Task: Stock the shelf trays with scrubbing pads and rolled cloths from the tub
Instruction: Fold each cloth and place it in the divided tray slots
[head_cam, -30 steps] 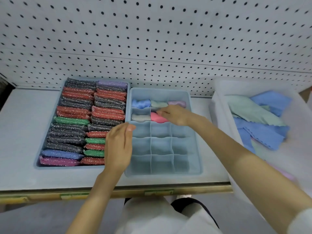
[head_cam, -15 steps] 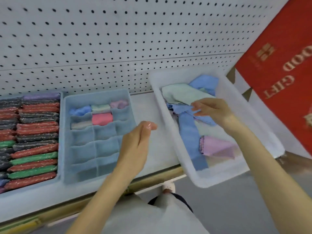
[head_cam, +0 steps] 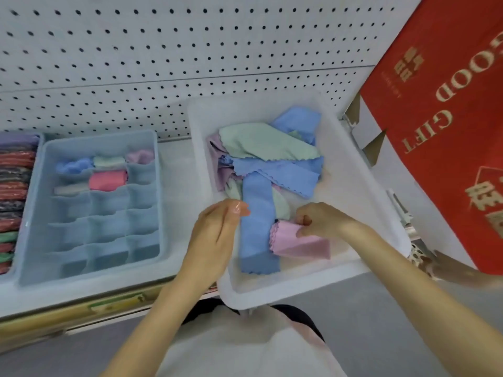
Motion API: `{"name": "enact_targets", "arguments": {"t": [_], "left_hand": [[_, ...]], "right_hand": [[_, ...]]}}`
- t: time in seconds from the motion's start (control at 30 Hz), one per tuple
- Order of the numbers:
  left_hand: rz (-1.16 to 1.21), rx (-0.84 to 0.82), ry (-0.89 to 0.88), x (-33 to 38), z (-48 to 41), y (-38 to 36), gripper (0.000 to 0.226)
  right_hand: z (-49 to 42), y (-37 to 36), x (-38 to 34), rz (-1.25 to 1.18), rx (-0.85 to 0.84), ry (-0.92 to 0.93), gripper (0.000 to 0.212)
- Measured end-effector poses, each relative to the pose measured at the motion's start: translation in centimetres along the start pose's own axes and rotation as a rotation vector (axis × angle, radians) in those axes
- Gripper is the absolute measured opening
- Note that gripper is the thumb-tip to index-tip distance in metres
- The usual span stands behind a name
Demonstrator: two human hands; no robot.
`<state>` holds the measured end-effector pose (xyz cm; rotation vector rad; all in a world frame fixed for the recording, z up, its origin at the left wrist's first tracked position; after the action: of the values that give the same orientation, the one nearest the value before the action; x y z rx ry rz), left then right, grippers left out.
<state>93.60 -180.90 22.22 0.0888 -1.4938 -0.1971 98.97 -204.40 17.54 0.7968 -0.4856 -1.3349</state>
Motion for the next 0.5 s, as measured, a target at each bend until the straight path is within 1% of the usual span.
{"name": "enact_targets", "arguments": {"t": [0.07, 0.1, 0.13, 0.23, 0.3, 0.37, 0.43, 0.5], "left_hand": [[0.03, 0.056, 0.014, 0.6, 0.2, -0.3, 0.042], [0.05, 0.087, 0.009, 1.0, 0.3, -0.5, 0.042], [0.065, 0.12, -0.004, 1.5, 0.4, -0.7, 0.042], [0.133, 0.201, -0.011, 2.9, 0.7, -2.0, 0.045], [0.255, 0.205, 0.083, 3.5, 0.6, -3.6, 0.045], [0.348, 0.164, 0.174, 4.1, 0.5, -5.5, 0.051], [0.354, 0.181, 0.148, 5.0, 0.3, -6.9, 0.048], [0.354, 0.242, 0.067, 5.9, -0.1, -7.5, 0.035]], "right_hand": [[0.0, 0.7, 0.4, -0.007, 0.03, 0.076, 0.02], [0.1, 1.2, 0.8, -0.063, 0.049, 0.104, 0.022], [0.2, 1.6, 1.3, -0.17, 0.072, 0.127, 0.024], [2.0, 3.5, 2.0, -0.616, 0.174, 0.199, 0.027], [3.7, 5.0, 1.8, -0.873, 0.281, 0.268, 0.022], [5.2, 6.3, 0.9, -1.095, 0.366, 0.308, 0.01], [6.1, 6.9, -0.2, -1.218, 0.423, 0.318, 0.004], [6.6, 7.2, -1.1, -1.264, 0.45, 0.35, 0.006]]}}
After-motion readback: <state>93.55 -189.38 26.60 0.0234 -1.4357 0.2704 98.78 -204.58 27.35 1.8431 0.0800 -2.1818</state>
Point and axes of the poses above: each hand's wrist, its own z-axis away from the middle knuckle, its own y-axis out of the back of the hand, x = y × z, the point moved 3 cm from there along -z, towards the middle knuckle, and after that the axes turned 12 degrees about z, right-handed, at the moved point
